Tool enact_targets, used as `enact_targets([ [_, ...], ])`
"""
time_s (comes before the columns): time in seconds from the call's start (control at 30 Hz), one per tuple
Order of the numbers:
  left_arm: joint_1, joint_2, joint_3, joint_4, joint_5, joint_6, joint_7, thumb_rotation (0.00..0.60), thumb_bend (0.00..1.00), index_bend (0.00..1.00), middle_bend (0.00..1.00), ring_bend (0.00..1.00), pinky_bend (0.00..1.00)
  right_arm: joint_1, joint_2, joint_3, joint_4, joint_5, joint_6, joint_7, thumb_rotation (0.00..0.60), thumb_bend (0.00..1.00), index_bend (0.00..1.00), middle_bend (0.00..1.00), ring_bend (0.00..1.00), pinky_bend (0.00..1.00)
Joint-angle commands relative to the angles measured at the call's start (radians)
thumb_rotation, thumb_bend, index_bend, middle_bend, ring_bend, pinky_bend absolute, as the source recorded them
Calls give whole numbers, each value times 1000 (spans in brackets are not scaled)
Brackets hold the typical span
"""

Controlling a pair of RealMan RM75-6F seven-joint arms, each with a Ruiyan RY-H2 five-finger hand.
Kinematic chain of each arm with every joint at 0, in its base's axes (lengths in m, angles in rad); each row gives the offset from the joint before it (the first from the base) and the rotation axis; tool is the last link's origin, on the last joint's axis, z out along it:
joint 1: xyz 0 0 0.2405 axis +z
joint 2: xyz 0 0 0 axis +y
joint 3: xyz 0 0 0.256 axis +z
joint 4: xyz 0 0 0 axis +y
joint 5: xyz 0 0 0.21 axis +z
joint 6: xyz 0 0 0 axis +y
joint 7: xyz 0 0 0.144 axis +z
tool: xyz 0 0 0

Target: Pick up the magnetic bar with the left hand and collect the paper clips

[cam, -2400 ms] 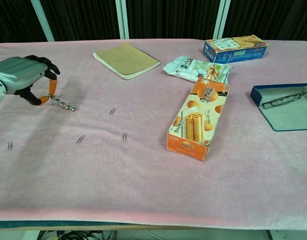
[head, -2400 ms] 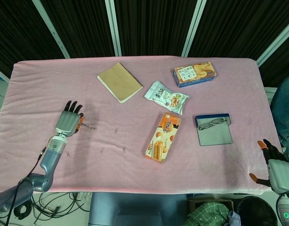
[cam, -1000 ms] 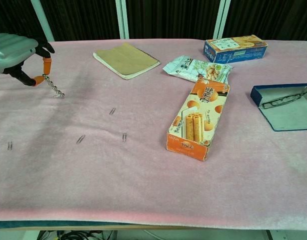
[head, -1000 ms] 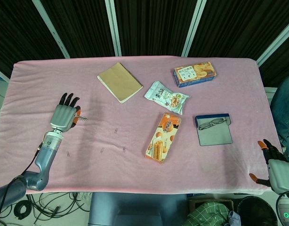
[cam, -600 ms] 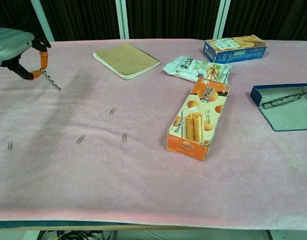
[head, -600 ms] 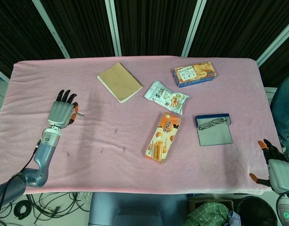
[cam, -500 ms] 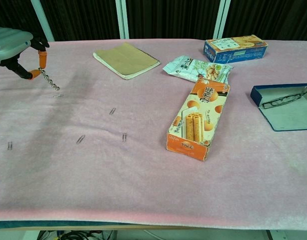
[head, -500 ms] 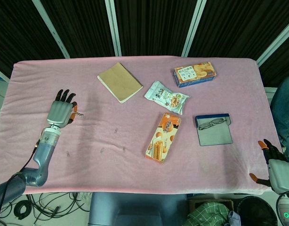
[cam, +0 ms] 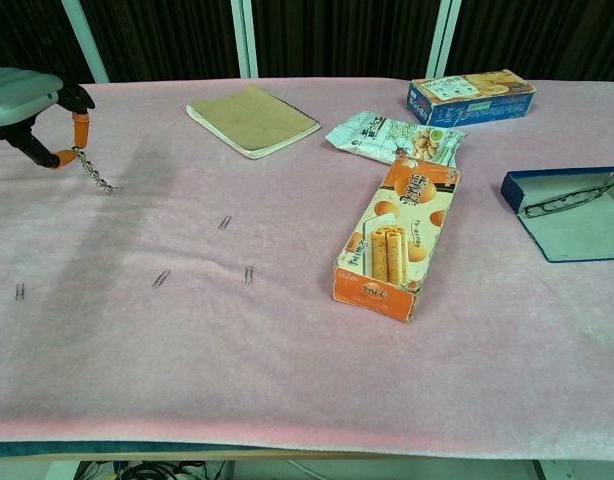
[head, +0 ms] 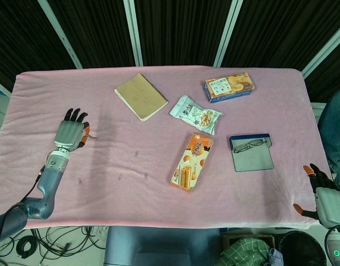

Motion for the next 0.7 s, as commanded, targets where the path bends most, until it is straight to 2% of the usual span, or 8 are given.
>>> enact_targets([
  [0.03, -1, 3, 1, -8, -7, -3, 6, 600, 433, 556, 153, 0, 0, 0, 0, 0, 0, 0, 0, 0, 600, 78, 0, 0, 73, 177],
  [0.37, -6, 7, 5, -21, 10, 9, -11, 600, 433, 556, 153, 0, 0, 0, 1, 0, 0, 2, -2, 1, 600, 78, 0, 0, 73, 177],
  [0.7, 22, 114, 7, -185, -4, 44, 28, 600, 433, 556, 153, 0, 0, 0, -1, -1, -1, -1, 0, -3, 600, 77, 0, 0, 73, 177],
])
